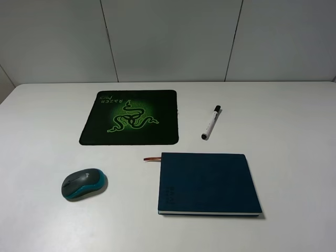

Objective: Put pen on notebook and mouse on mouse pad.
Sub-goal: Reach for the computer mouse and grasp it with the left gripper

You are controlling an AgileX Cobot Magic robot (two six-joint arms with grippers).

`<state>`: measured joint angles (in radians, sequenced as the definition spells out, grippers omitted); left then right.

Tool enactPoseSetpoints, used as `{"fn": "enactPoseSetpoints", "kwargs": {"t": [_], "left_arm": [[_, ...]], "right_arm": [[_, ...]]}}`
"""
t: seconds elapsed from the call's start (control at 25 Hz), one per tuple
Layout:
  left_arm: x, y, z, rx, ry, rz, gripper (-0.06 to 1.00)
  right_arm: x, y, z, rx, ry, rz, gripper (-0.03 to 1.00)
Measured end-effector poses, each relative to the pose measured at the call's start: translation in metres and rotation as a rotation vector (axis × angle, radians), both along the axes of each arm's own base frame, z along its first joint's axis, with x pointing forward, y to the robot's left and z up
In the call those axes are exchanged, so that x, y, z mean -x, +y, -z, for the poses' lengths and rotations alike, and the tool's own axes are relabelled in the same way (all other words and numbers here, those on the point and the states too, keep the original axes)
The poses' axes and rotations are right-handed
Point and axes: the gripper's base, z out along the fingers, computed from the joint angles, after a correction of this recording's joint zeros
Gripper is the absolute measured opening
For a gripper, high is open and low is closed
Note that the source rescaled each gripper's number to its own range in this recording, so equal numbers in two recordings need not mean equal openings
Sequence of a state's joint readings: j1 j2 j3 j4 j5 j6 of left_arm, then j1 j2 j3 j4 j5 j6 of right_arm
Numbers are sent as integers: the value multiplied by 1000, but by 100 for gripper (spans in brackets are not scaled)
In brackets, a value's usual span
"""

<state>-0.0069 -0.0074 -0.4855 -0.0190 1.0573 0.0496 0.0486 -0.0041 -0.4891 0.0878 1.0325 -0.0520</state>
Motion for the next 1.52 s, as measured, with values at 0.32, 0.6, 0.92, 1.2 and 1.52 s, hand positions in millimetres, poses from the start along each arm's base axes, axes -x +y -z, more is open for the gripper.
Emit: {"fn": "enactPoseSetpoints", "kwargs": {"t": [0.32, 0.6, 0.92, 1.2, 1.52], "left_arm": [[0, 0, 0, 0, 0, 0, 100], [0, 0, 0, 0, 0, 0, 100], [0, 0, 0, 0, 0, 0, 100], [2, 0, -1, 0, 12, 0, 99], [1, 0, -23, -1, 124, 3, 97]], "right_arm": [[0, 0, 0, 0, 0, 0, 100], [0, 0, 0, 0, 0, 0, 100], [0, 0, 0, 0, 0, 0, 100], [0, 0, 0, 0, 0, 0, 100], [0, 0, 0, 0, 0, 0, 100]]}}
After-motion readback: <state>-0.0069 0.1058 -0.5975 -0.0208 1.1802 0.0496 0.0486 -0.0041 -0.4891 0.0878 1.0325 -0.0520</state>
